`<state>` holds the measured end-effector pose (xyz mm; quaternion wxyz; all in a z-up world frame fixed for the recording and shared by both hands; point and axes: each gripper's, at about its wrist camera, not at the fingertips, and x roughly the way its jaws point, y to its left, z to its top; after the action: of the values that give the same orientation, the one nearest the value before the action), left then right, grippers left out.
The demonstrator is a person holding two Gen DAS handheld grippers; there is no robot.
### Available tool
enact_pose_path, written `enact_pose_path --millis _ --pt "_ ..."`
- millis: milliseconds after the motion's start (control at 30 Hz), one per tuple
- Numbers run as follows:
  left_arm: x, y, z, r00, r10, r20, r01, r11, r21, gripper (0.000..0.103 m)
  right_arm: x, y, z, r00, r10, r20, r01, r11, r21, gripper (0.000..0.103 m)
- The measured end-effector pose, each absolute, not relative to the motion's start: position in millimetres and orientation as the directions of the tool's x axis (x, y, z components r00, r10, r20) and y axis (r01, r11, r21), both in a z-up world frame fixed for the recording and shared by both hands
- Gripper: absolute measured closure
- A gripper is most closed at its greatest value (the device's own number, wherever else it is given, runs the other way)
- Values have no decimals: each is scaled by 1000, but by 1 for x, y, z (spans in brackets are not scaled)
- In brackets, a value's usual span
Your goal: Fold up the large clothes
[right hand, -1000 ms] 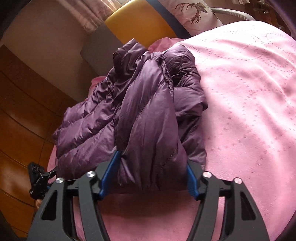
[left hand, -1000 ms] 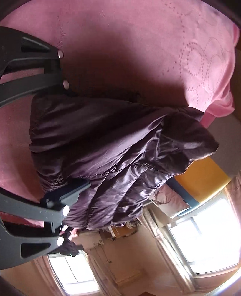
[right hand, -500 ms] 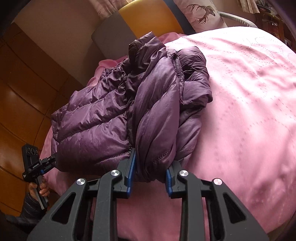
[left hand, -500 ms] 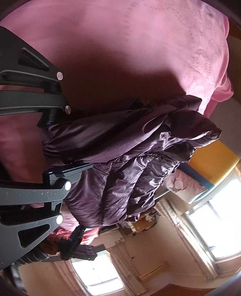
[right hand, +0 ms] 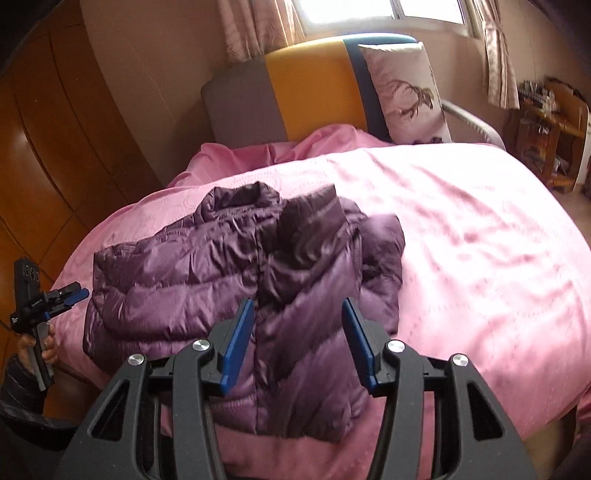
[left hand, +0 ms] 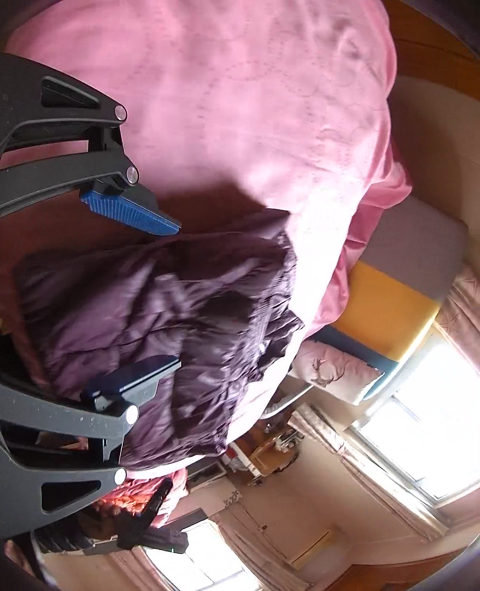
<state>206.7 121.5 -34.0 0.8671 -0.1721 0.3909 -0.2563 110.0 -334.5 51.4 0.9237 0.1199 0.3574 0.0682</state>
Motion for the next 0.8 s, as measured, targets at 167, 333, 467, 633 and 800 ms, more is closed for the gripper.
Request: enact_pose_path --millis 167,333,467,633,800 --pt "242 103 -41 548 -576 -607 296 812 -504 33 163 -302 45 726 144 -673 -84 989 121 55" --pt "259 94 -46 536 -588 -606 295 803 -518 33 207 -287 9 666 45 -744 -63 998 4 54" --pt "267 84 -52 523 -591 -614 311 803 -508 46 225 -281 -18 629 53 -776 -70 997 12 83" --pt "255 77 -36 558 -562 -610 376 827 -418 93 209 -278 -9 651 25 -759 -77 996 -34 101" --pt "235 78 -10 600 -540 -590 423 840 -339 100 174 -289 30 719 19 -694 -57 998 -32 101"
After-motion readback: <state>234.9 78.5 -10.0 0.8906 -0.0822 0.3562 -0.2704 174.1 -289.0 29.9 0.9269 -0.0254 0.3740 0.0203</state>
